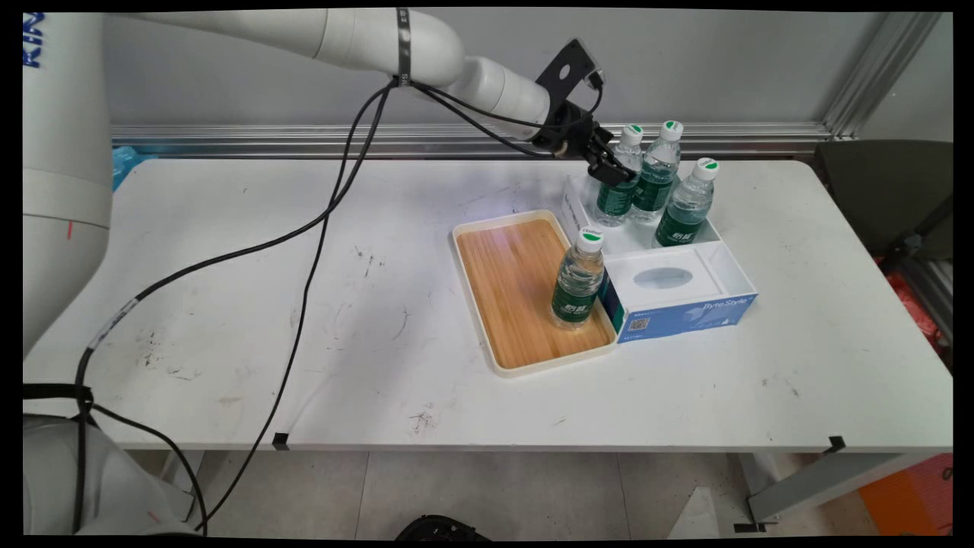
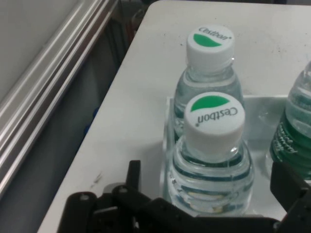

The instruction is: Pick up the green bottle from the white box

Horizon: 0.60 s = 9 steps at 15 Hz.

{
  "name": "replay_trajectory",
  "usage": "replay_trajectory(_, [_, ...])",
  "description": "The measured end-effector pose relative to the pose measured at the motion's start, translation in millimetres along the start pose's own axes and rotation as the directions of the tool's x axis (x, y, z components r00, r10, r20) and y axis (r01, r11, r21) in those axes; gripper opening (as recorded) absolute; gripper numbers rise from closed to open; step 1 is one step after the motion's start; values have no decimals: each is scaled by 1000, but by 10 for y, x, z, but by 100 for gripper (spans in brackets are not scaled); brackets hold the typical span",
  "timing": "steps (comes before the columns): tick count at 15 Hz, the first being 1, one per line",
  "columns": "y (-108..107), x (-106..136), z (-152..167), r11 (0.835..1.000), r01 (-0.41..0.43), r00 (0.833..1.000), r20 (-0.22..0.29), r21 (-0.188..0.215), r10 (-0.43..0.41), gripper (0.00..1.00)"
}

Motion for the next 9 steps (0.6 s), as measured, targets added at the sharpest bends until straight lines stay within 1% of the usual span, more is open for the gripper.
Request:
replay_trajectory(8, [-31, -72, 138, 1000, 16, 1000, 2, -12, -16, 100])
replay_trajectory(9, [-33, -85, 148, 1000, 20, 1000, 4, -15, -20, 0])
